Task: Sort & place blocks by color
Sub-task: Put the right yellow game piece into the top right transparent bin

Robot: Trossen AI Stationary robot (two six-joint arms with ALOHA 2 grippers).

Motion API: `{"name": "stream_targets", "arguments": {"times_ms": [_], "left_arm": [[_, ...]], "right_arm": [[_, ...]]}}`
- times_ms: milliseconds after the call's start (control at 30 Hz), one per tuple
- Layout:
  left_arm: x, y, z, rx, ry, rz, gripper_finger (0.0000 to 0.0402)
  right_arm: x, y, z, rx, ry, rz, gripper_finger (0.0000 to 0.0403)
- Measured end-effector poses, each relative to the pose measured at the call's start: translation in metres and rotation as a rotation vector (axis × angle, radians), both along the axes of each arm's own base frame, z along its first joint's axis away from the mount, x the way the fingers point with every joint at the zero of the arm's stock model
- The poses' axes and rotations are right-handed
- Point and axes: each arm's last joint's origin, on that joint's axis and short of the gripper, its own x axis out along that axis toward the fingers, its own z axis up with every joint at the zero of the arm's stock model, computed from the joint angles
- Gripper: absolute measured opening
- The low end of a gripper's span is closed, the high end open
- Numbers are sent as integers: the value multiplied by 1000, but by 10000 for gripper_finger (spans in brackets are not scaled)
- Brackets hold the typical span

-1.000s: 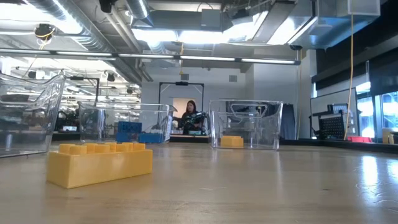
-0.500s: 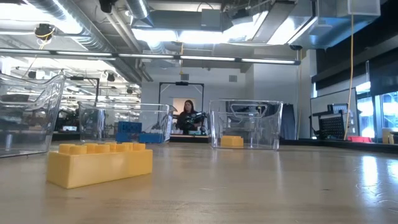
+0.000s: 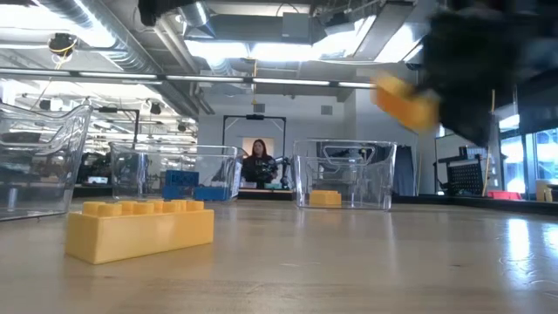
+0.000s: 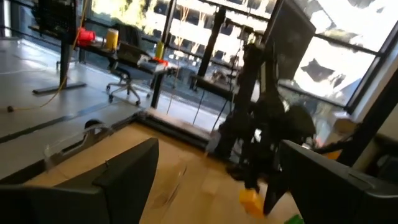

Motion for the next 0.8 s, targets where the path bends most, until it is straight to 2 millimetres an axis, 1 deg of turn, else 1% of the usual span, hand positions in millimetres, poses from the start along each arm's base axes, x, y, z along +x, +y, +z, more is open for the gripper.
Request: {"name": "stream_targets", "arguments": {"times_ms": [67,133,267,367,500,800], "left_arm": [[2,-1,-3,3,19,-9,323],[4,-2,-1,-18,1,-31,323],[4,-2,-2,-72,-10,-70,323],[4,-3,-2,-95,-20,-92,323],[4,-3,0,-100,-34,-105,323],[4,-3,2,-104,-55,-105,323]], "right_arm": [[16,-10,10,-53,-93,-10,141],[32,-17,21,-96,-162,-2,141],[52,-27,35,-149,-200,55,141],[62,-28,44,-172,-227,105,141],[67,-28,49,-186,-240,122,141],[67,-27,50,-161,-242,115,141]]}}
